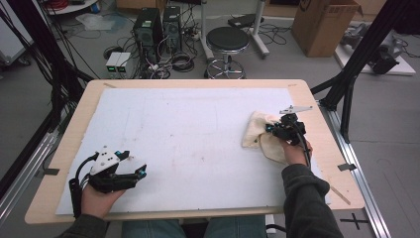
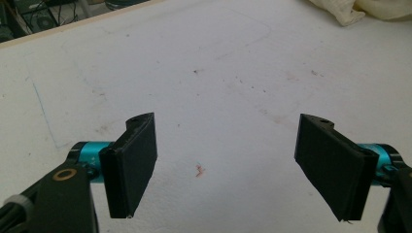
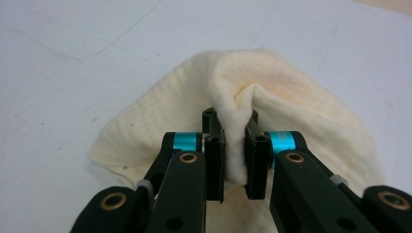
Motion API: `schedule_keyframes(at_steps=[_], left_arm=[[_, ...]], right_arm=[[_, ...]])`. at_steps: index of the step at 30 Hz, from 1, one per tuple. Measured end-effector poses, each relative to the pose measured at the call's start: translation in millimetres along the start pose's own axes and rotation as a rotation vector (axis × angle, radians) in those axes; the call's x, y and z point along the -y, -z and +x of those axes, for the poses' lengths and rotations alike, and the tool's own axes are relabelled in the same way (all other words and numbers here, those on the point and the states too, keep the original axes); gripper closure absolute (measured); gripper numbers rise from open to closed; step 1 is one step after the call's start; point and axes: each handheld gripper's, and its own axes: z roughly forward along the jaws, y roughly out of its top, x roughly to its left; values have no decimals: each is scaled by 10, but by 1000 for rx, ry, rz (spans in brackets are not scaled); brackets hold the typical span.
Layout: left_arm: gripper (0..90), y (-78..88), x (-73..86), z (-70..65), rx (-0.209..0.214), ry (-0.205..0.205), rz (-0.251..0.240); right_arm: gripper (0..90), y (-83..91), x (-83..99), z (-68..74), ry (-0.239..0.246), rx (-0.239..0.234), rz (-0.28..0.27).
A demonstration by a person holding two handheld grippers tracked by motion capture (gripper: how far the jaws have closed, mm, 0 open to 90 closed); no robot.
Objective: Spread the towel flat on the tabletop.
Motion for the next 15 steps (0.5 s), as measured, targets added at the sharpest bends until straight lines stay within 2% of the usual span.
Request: schedule_keyframes(at_steps=[6, 9, 15], left_arm=[[238, -5, -3, -4, 4, -1, 3], [238, -11, -6, -6, 5, 0, 3], [238, -12, -7, -5, 6, -5, 4]], right_arm=[[825, 194, -87, 98, 25, -32, -39], [825, 240, -150, 174, 52, -58, -45], [825, 306, -256, 332, 75, -98, -73]])
